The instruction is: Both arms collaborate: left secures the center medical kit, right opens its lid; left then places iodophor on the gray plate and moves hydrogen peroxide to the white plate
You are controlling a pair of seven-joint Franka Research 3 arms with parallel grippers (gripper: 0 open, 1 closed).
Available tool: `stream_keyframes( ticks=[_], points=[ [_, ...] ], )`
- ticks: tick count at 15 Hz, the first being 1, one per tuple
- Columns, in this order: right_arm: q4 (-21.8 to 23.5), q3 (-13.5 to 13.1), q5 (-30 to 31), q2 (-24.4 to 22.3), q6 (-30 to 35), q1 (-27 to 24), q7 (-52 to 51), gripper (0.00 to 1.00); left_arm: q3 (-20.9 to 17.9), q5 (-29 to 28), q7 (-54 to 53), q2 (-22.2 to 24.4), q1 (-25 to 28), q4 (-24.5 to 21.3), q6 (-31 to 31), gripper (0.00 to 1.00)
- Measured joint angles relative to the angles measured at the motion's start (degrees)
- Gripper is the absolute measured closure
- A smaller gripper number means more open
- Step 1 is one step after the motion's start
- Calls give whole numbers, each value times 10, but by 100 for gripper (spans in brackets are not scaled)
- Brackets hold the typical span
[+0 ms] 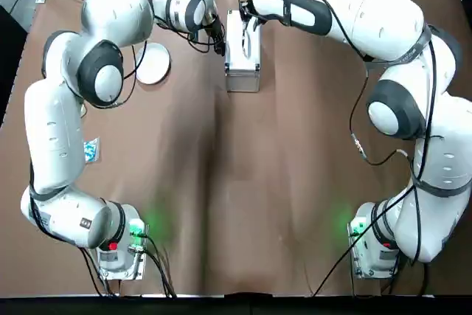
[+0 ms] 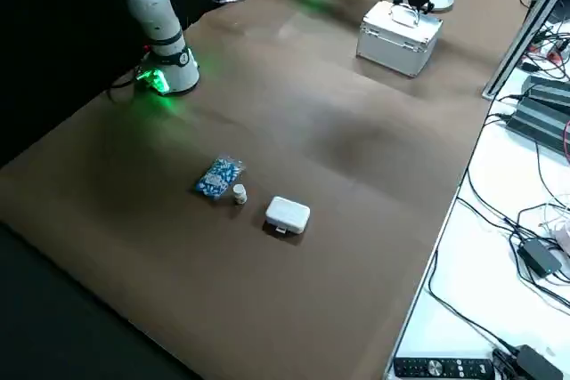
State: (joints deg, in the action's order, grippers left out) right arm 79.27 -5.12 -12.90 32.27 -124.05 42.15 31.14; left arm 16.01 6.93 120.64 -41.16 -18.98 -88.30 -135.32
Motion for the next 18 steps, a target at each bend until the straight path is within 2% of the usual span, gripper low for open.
stream_keyframes(
  ticks=[5,9,18],
  points=[
    [-9,0,0,24,-39,4,1,63,-2,-4,1,0,-3,1,0,70],
    [-25,0,0,40,-41,10,4,63,-3,-5,1,0,-4,1,1,70],
    [-30,0,0,57,-41,20,10,63,-3,-9,1,0,-5,1,1,70]
  ],
)
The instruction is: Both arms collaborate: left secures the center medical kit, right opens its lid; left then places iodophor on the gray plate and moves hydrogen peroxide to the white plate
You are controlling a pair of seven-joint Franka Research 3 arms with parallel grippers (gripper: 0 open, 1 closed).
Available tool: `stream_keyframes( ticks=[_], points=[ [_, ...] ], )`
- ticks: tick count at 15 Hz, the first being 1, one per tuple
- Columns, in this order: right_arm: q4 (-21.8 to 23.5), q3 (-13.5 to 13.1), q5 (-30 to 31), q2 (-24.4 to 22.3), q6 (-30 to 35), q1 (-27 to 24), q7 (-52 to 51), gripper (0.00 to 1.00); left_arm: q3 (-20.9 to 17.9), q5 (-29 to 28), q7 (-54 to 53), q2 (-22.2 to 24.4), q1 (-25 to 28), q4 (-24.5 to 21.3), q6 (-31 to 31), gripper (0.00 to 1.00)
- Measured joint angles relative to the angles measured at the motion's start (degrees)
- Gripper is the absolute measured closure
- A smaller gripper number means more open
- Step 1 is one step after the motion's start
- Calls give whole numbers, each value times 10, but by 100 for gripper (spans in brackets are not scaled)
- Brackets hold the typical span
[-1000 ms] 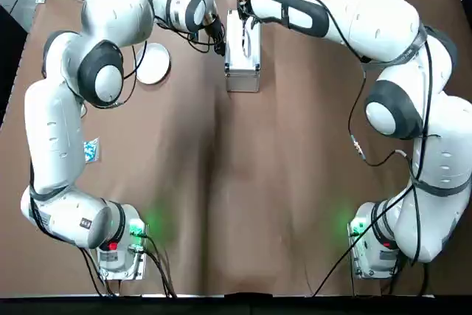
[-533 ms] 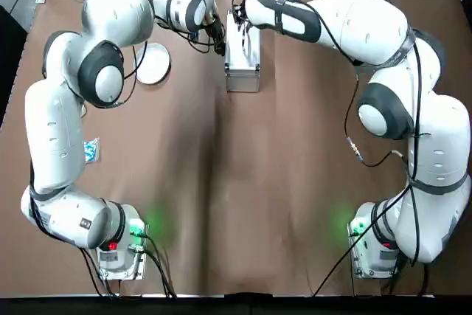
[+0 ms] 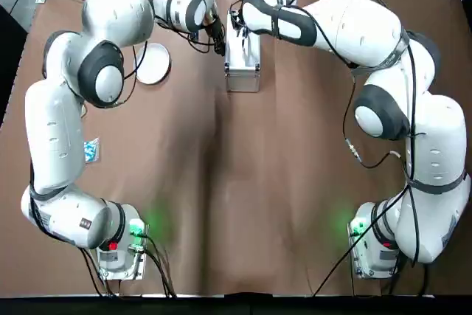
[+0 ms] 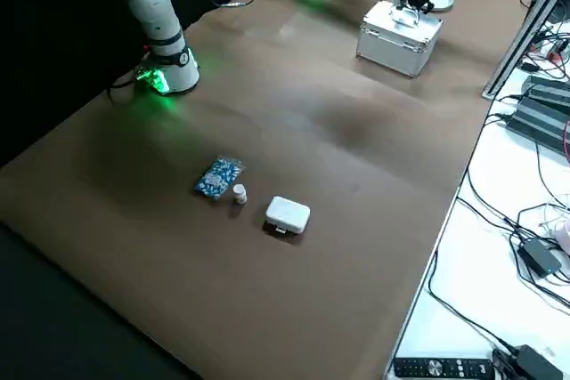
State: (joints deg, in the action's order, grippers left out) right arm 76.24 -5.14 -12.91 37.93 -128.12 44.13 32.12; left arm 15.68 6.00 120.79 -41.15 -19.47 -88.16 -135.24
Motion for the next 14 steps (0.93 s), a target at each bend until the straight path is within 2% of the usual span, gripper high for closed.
stream_keyframes(
  ticks=[2,3,7,14],
  points=[
    [0,0,0,0,0,0,0,64,0,-2,0,0,0,0,0,70],
    [0,0,0,0,0,0,0,69,0,-2,0,0,0,0,0,70],
    [0,0,0,1,0,0,0,76,0,-3,0,0,-1,0,0,70],
    [0,-6,0,2,0,0,0,76,0,-7,0,0,-1,0,0,70]
  ],
)
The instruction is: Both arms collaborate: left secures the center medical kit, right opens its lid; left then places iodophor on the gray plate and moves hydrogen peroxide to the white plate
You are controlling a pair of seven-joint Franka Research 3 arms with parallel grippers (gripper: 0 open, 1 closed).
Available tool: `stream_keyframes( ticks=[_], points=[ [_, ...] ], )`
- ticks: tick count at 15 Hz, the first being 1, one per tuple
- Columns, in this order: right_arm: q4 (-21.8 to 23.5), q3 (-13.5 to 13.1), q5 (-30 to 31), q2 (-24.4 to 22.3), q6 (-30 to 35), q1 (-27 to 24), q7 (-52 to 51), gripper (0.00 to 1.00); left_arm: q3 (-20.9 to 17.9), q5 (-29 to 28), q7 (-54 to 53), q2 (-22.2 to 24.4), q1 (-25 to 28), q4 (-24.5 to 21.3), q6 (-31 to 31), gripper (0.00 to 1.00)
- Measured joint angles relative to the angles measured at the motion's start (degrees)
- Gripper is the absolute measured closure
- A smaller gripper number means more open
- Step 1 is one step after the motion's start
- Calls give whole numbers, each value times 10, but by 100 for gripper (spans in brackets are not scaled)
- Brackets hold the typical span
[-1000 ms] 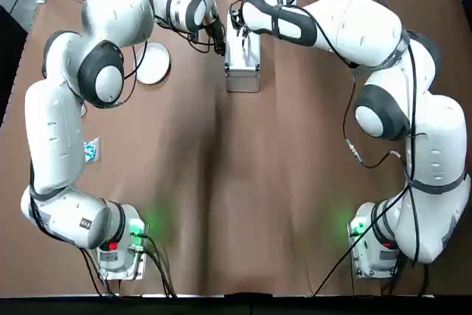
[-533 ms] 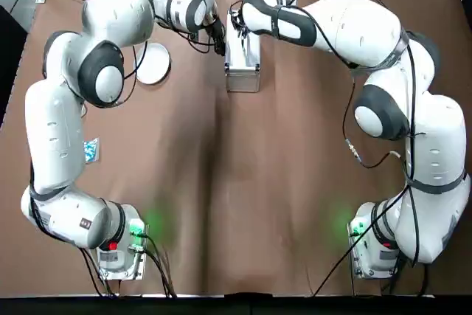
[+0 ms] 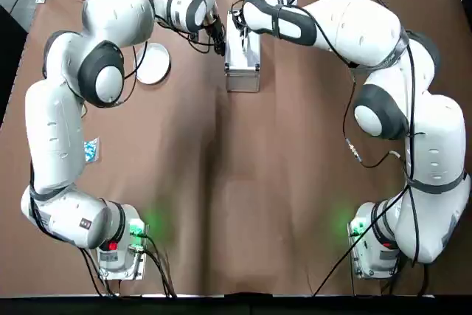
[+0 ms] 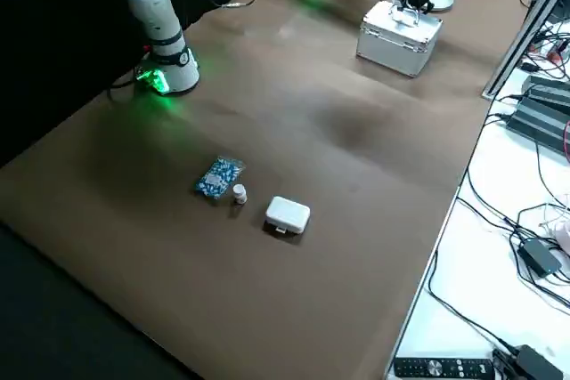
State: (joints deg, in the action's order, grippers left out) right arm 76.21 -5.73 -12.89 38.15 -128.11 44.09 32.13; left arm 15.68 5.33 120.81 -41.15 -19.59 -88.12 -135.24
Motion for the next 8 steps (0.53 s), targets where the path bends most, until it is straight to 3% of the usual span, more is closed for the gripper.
stream_keyframes(
  ticks=[4,8],
  points=[
    [0,-2,0,0,0,0,0,77,0,-1,0,0,0,0,0,70],
    [0,-4,0,1,4,-1,6,85,0,-2,0,0,0,0,0,70]
  ],
)
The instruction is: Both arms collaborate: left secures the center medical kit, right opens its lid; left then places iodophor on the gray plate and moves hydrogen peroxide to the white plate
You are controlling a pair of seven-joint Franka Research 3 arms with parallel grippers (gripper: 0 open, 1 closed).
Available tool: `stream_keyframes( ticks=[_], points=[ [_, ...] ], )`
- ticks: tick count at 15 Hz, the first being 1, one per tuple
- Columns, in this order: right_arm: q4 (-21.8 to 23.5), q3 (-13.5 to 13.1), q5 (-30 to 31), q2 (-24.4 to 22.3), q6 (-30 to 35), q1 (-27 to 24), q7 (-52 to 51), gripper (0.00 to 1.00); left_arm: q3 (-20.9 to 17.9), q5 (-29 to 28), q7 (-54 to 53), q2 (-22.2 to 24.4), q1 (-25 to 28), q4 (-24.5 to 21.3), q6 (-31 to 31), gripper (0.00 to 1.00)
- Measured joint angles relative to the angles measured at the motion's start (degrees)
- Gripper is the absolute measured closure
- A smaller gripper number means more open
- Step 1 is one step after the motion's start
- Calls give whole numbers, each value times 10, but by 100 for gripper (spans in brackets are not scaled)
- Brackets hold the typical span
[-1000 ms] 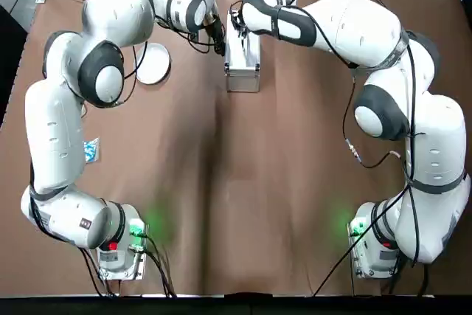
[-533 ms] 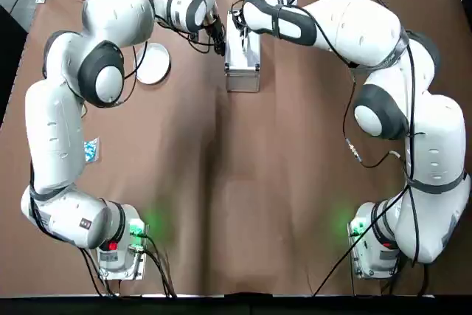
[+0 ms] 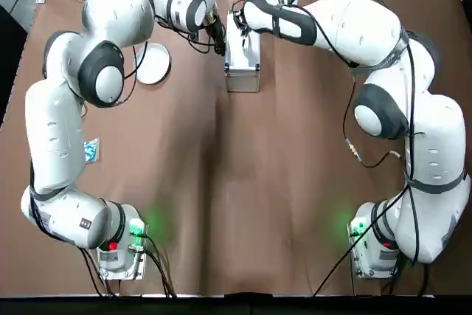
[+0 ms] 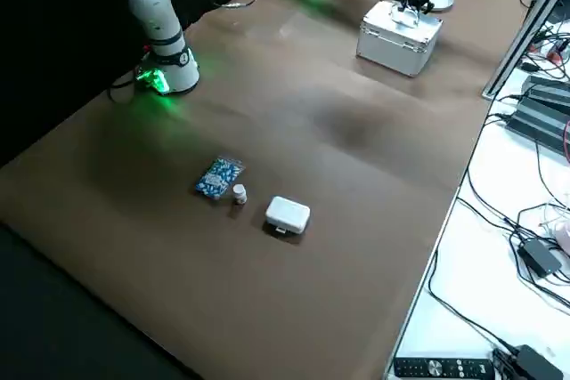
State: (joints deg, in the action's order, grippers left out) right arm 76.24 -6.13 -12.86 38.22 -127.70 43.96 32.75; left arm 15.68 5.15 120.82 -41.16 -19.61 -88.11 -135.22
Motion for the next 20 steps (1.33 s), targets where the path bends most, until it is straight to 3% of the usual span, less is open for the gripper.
stream_keyframes(
  ticks=[20],
  points=[
    [-26,2,-13,-4,69,-21,12,87,1,0,0,1,-1,2,1,70]
  ],
)
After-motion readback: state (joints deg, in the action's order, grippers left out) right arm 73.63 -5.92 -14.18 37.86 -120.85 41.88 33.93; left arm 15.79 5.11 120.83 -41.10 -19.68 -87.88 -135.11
